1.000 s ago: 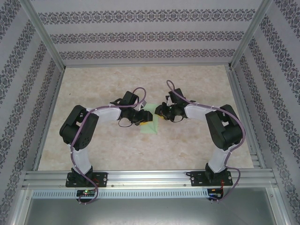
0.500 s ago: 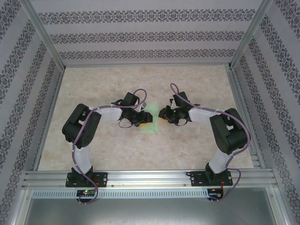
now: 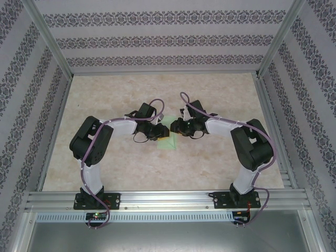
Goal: Fold a paper plane with a square sheet of paper (pick it up from the middle)
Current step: Fold the triangle a second time at the center of the table.
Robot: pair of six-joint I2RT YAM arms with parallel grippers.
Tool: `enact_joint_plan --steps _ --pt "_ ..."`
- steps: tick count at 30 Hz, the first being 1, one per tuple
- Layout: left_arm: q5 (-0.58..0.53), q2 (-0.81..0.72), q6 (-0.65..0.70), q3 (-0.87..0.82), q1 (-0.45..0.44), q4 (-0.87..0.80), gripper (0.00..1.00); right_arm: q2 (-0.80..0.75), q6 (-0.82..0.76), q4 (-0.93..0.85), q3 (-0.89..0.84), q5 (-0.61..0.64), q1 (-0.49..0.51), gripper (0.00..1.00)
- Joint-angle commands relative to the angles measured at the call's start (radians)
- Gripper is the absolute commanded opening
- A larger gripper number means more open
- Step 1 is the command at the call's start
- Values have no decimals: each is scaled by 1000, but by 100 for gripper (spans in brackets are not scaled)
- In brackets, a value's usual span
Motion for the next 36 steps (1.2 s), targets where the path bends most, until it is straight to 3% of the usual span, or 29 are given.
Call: enact_joint_plan --steps 1,10,20,26,36 --pt "-11 -2 20 25 2 -16 31 31 -34 -21 26 -19 7 33" --pt "-12 -3 24 27 2 -18 28 61 -37 -15 46 -31 13 29" --pt "-3 -15 24 35 3 -18 27 62 -40 -32 41 21 8 9" --pt "52 -38 2 23 2 58 27 56 -41 -35 31 56 -3 8" --pt "51 -15 -1 30 2 63 27 63 -47 -40 28 79 -10 8"
